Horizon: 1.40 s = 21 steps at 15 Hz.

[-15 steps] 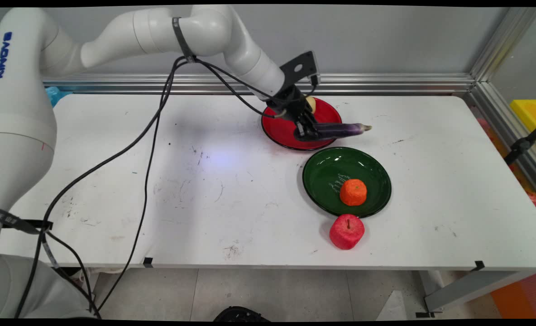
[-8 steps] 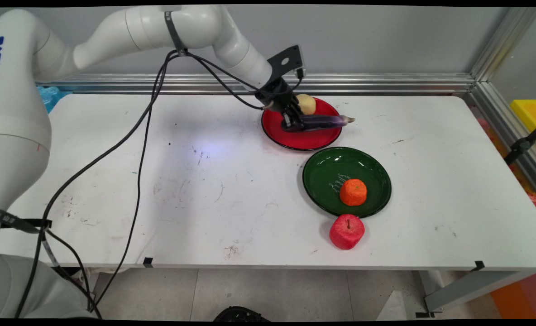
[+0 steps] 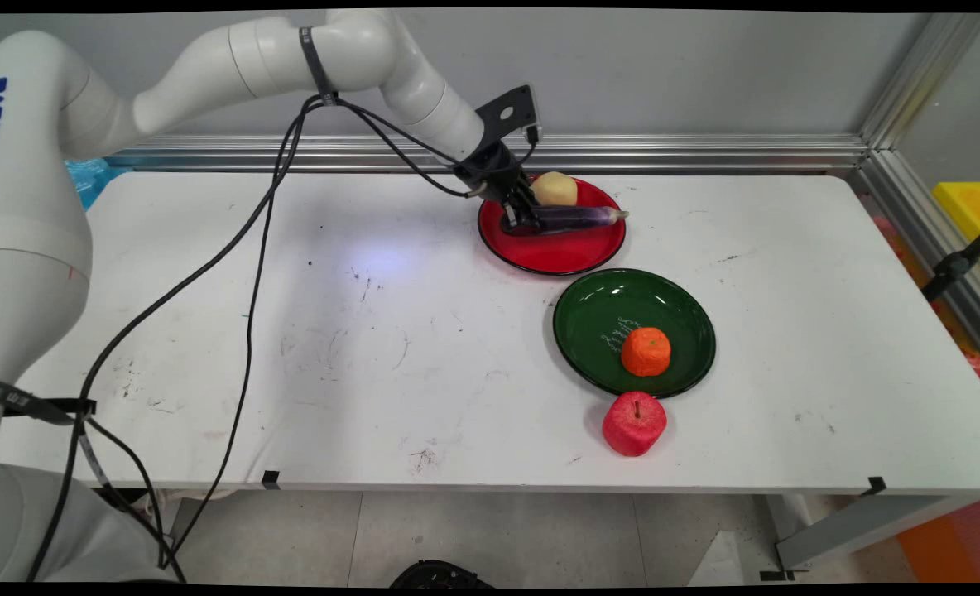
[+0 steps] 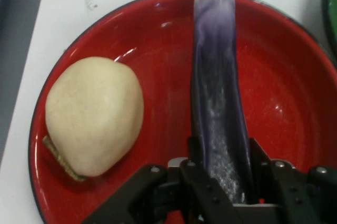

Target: Place the picked object on the red plate

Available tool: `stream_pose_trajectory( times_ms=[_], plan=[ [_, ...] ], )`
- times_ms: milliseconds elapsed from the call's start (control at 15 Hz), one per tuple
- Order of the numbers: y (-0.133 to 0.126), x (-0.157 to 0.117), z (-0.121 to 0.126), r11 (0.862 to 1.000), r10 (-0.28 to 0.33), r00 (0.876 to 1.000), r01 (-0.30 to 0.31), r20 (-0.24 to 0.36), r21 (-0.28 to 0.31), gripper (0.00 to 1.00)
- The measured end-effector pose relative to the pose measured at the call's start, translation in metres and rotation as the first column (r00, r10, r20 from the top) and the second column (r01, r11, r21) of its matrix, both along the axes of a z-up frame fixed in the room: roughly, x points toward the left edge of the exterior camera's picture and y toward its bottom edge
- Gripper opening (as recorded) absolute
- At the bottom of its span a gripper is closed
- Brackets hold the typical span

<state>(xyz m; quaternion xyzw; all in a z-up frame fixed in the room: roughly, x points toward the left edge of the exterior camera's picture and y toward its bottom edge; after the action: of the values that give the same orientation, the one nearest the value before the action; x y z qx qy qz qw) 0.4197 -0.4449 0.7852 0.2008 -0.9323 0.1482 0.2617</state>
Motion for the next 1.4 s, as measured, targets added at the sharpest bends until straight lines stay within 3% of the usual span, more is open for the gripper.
stream_pose_trajectory(
  times_ms=[1200, 1267, 1400],
  plan=[
    [-0.007, 0.004, -0.024, 1.000, 0.013, 0.999, -0.013, -0.030, 0.012, 0.00],
    [-0.007, 0.004, -0.025, 1.000, 0.015, 0.999, -0.015, -0.033, 0.010, 1.00],
    [-0.008, 0.003, -0.025, 1.000, 0.019, 0.999, -0.019, -0.039, 0.006, 1.00]
  ],
)
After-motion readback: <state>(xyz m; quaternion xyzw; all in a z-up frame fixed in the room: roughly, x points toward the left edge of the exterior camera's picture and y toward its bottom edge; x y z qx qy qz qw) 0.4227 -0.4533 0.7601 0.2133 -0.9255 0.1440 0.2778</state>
